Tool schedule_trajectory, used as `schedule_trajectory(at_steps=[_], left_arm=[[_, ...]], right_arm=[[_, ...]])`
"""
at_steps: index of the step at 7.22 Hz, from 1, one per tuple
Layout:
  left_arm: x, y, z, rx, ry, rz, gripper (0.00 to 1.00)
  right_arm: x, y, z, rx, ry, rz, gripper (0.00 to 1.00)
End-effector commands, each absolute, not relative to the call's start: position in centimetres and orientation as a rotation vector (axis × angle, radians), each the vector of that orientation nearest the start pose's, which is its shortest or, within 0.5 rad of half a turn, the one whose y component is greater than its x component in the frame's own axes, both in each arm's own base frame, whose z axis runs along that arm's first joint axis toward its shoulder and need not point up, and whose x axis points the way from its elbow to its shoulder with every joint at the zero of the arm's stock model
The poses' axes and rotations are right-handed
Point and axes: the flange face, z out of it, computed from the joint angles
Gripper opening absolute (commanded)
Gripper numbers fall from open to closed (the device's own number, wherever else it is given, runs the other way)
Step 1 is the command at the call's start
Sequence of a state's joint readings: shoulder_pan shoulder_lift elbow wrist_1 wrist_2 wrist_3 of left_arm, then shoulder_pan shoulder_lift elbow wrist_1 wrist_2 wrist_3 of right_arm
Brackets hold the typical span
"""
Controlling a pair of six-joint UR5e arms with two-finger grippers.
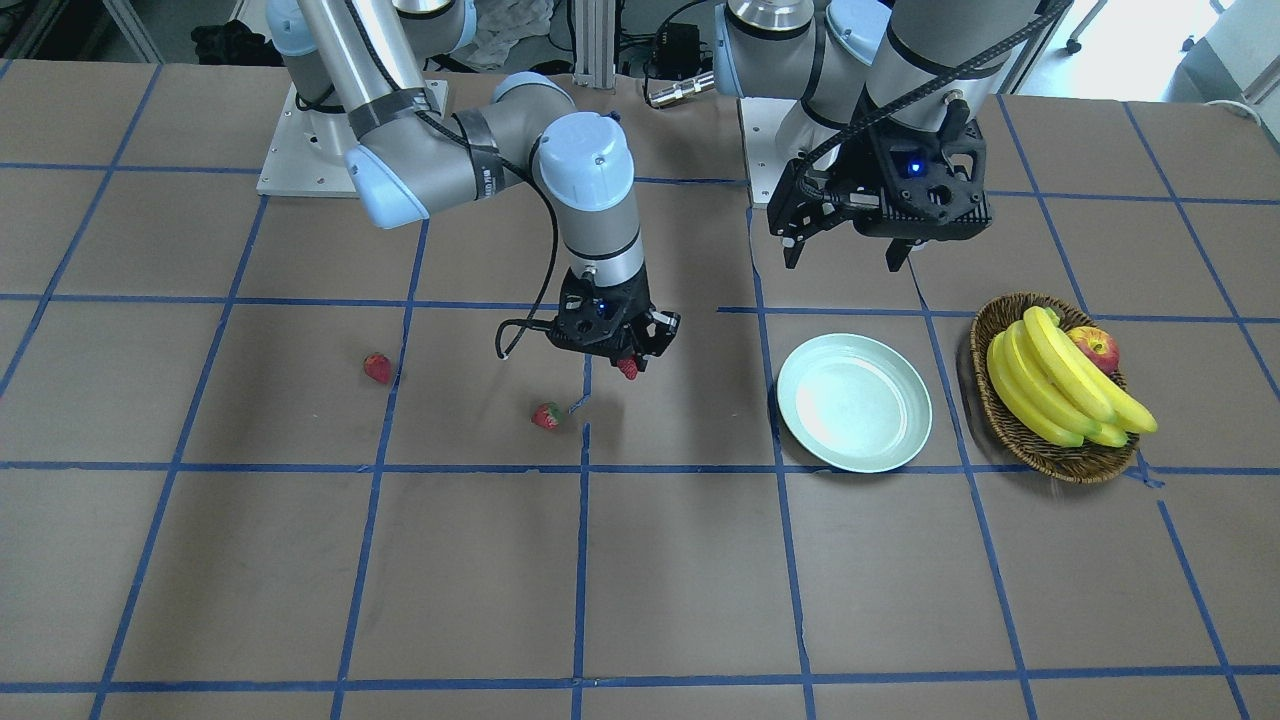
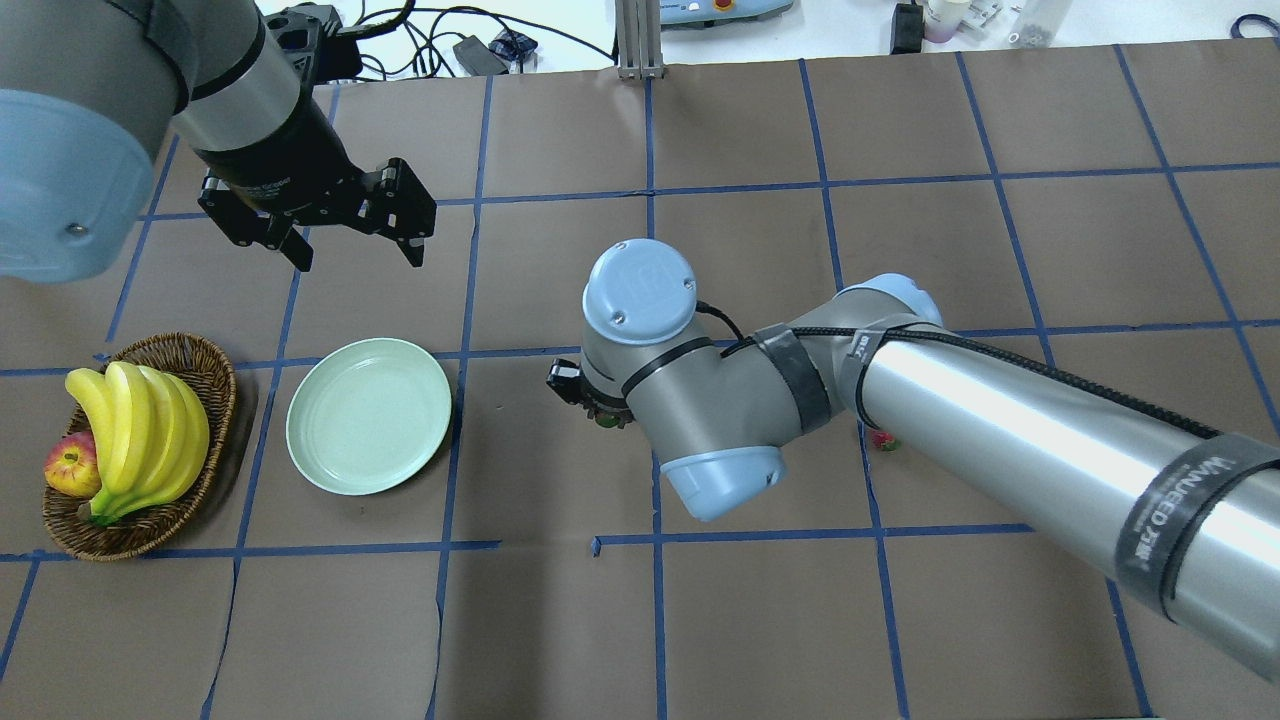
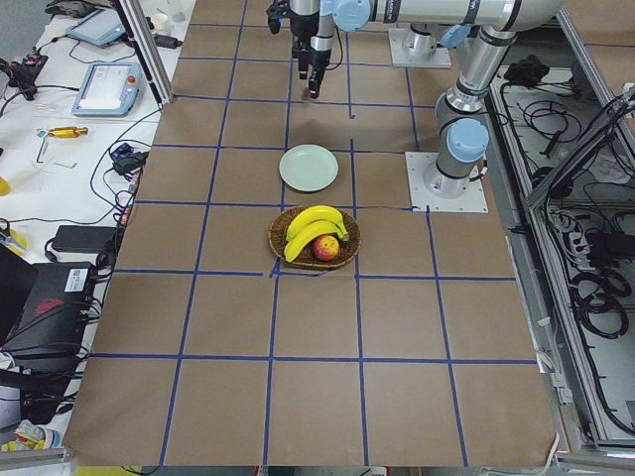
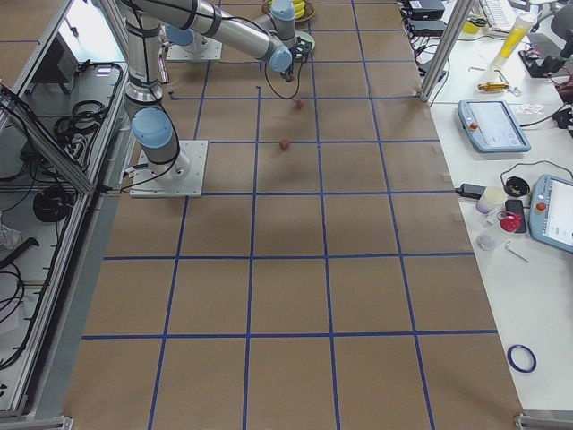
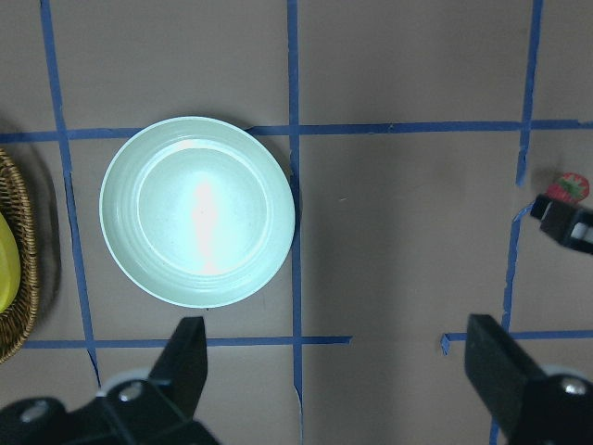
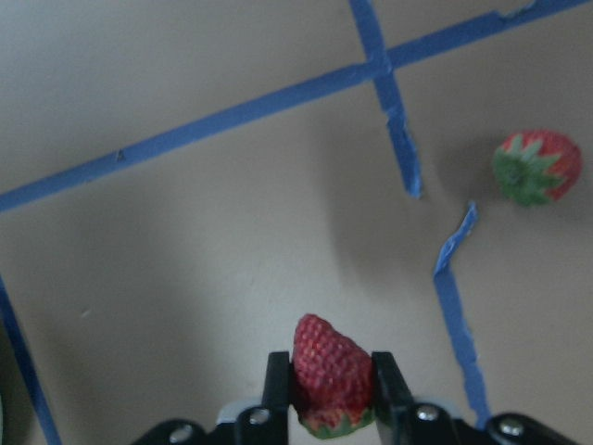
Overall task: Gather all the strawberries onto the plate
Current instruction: 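Carry the strawberry toward the plate with the right gripper and release it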
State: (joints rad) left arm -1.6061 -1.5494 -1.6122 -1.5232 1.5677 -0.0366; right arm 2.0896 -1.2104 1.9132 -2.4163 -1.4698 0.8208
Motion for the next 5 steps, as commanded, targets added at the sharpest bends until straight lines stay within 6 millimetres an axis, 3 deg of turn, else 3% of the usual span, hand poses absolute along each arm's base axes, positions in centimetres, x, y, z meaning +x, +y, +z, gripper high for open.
schedule_trajectory(at_steps=[1,3,4,5], left_arm=[[-15.1,-48.0,48.3,-0.002,3.145,-0.043,1.0],[-15.1,-48.0,48.4,-0.002,3.145,-0.046,1.0],[-15.1,-48.0,48.4,-0.002,3.145,-0.046,1.0],[-15.1,-48.0,48.4,-0.002,3.145,-0.046,1.0]], right_arm=[[42.0,-40.6,19.9,0.414,2.961,-0.035,1.0],[41.1,-41.4,20.6,0.382,2.971,-0.071,1.0],[38.5,-43.1,22.3,0.301,2.986,-0.121,1.0],[32.4,-46.4,22.8,0.37,3.031,-0.077,1.0]])
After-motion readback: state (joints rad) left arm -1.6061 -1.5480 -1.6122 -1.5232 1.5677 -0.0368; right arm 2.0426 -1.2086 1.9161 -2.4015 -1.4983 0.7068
